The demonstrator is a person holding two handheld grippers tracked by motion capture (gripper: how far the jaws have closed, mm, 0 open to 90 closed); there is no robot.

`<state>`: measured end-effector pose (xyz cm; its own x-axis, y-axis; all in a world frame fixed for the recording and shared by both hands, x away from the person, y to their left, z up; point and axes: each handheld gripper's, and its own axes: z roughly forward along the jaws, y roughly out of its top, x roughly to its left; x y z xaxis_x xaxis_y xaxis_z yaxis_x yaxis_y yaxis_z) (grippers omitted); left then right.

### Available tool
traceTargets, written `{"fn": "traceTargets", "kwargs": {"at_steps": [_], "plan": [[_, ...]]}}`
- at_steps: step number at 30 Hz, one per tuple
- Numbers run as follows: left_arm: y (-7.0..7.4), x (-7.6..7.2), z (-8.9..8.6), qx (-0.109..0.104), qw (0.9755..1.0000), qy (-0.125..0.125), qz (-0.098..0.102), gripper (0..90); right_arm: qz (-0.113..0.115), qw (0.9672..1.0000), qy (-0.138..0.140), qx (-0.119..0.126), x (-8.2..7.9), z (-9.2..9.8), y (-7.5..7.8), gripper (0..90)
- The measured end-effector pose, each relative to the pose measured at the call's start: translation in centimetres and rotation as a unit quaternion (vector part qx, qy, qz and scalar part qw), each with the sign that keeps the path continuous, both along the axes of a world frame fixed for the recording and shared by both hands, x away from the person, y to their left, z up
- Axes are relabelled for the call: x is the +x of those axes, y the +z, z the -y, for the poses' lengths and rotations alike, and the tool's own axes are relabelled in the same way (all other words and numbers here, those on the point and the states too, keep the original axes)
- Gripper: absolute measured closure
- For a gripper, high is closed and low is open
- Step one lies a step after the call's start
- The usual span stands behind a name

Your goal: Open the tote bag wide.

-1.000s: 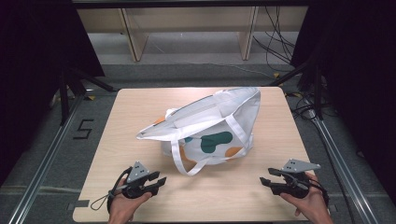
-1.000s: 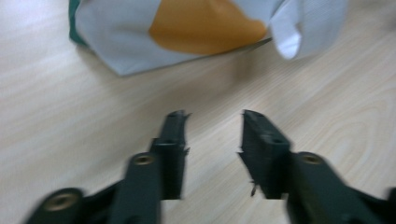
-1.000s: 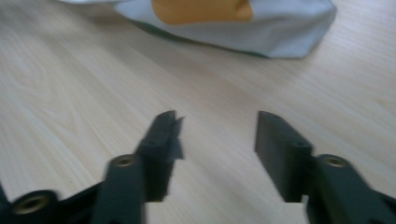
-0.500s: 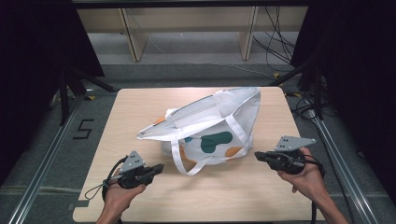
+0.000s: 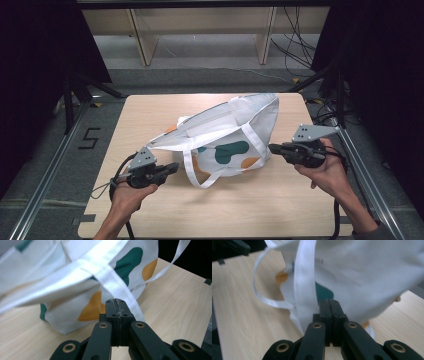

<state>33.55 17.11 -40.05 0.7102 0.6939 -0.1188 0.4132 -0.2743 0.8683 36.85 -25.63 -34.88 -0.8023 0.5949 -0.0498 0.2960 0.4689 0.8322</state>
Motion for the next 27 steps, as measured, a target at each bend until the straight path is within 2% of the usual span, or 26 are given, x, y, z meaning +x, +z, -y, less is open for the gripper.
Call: {"fn": "traceTargets", "kwargs": {"at_steps": [1,3,5,6,8,9,10,11,14,15,17,19,22,23,25,26,27], "plan": [[0.4,0.3,0.0,0.005,1.0000,-0.004,0.004,89.3,0.005,1.0000,0.003,0.008,0.2,-0.1,0.4,90.0],[1.2,0.8,0.3,0.004,1.0000,-0.001,0.005,89.3,0.003,1.0000,0.007,0.005,0.5,-0.4,1.5,90.0],[2.0,1.4,0.6,0.011,0.9999,-0.003,0.008,89.3,0.016,0.9998,0.007,0.010,0.9,-0.8,2.5,90.0],[2.3,1.8,0.7,0.015,0.9998,-0.007,0.011,89.3,0.021,0.9997,0.012,0.005,1.1,-0.9,3.2,90.0],[2.9,2.5,1.1,0.011,0.9999,-0.005,0.009,89.3,0.039,0.9992,0.007,0.004,1.7,-1.7,4.6,90.0],[3.1,2.8,1.3,0.017,0.9998,-0.005,0.012,89.2,0.038,0.9992,0.009,0.001,1.9,-1.8,5.2,90.0],[3.4,3.1,1.5,0.018,0.9997,-0.007,0.013,89.2,0.038,0.9992,0.009,0.001,1.9,-1.8,5.2,90.0],[3.7,3.4,1.8,0.020,0.9997,-0.006,0.016,88.9,0.049,0.9988,0.010,0.006,2.4,-2.3,6.0,90.0],[4.5,4.4,2.5,0.025,0.9994,-0.007,0.024,88.9,0.051,0.9986,0.010,0.008,2.9,-2.9,6.7,90.0],[4.8,5.1,3.0,0.027,0.9992,-0.007,0.029,88.8,0.058,0.9982,0.015,-0.006,3.8,-3.8,7.5,90.0],[5.0,5.6,3.3,0.029,0.9991,-0.005,0.030,88.8,0.052,0.9985,0.014,-0.010,4.0,-4.2,7.7,90.0],[5.2,6.4,3.7,0.027,0.9992,-0.006,0.029,88.3,0.061,0.9975,0.014,-0.032,5.2,-5.2,8.0,90.0],[5.1,7.8,4.2,0.021,0.9994,-0.001,0.027,88.3,0.038,0.9978,0.003,-0.053,6.6,-6.4,8.0,90.0],[5.0,8.1,4.3,0.020,0.9995,-0.002,0.026,88.3,0.042,0.9970,0.004,-0.065,7.5,-6.7,7.7,90.0],[4.3,8.8,4.6,0.045,0.9988,0.001,0.019,88.3,0.020,0.9971,-0.010,-0.073,8.6,-6.9,7.0,90.0],[3.7,9.2,4.9,0.040,0.9991,0.002,0.013,88.3,0.002,0.9960,-0.012,-0.088,9.6,-7.0,5.8,90.0],[3.4,9.5,4.9,0.052,0.9986,0.000,0.011,88.3,0.002,0.9960,-0.012,-0.088,9.6,-7.0,5.8,90.0]]}}
